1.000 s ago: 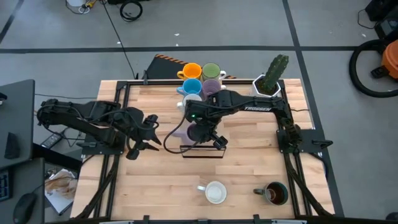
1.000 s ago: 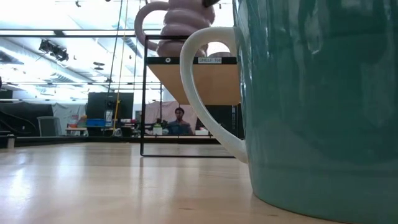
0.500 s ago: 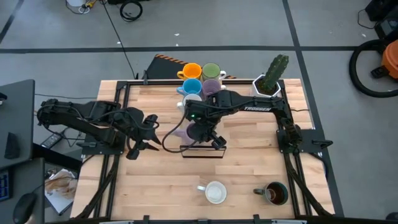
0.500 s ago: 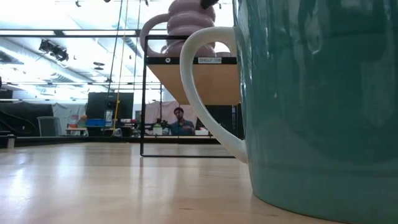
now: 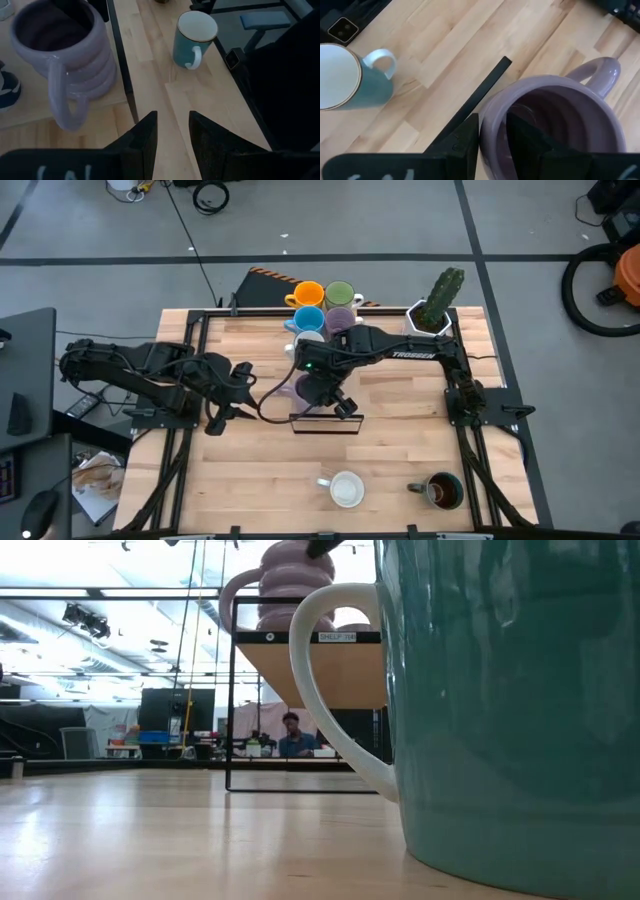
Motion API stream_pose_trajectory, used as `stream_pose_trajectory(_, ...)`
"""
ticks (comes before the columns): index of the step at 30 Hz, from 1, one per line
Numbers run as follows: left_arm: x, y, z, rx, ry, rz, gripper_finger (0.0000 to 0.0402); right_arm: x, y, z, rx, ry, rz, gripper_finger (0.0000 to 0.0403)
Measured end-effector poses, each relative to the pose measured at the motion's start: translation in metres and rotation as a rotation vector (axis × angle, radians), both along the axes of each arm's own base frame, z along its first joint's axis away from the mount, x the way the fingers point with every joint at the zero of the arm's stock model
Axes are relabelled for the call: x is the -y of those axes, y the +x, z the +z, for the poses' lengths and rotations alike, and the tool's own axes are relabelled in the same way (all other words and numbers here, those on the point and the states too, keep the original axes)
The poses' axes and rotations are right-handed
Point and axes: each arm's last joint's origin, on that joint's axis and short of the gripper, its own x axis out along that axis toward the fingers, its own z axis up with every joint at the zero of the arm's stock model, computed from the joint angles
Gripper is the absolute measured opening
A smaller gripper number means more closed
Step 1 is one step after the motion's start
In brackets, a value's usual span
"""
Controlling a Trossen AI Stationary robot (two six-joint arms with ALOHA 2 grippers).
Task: Place coffee mugs
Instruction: Put the purple mug on the shelf, then put the brown and green mug on the shelf
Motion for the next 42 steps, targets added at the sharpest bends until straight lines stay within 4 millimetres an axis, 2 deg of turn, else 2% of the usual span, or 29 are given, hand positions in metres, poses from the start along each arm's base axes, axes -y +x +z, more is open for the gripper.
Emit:
stream_pose_trajectory(10, 0.000, 0.000, 0.000, 0.000, 0.000, -0.001, 0.0117, 0.000, 0.001, 0.000, 0.014, -0.003, 0.005, 0.0110)
stream_pose_trajectory(15, 0.000, 0.000, 0.000, 0.000, 0.000, -0.001, 0.0117, -0.002, -0.001, 0.003, 0.021, -0.051, -0.014, 0.0137)
stream_pose_trajectory(24, 0.000, 0.000, 0.000, -0.002, 0.004, 0.002, 0.0117, -0.016, -0.018, 0.019, 0.023, -0.124, -0.078, 0.0184)
stream_pose_trajectory(28, 0.000, 0.000, -0.001, -0.009, 0.003, 0.010, 0.0117, -0.033, -0.035, 0.036, 0.051, -0.154, -0.103, 0.0190)
stream_pose_trajectory(33, 0.000, -0.001, -0.001, -0.025, -0.011, 0.026, 0.0117, -0.060, -0.060, 0.048, 0.010, -0.142, -0.214, 0.0188)
stream_pose_trajectory(37, 0.000, -0.001, -0.001, -0.024, -0.008, 0.023, 0.0117, -0.084, -0.078, 0.044, -0.139, -0.078, -0.358, 0.0187)
stream_pose_trajectory(42, 0.000, -0.001, -0.002, -0.021, 0.003, 0.013, 0.0117, -0.134, -0.095, 0.034, -0.241, 0.030, -0.432, 0.0187)
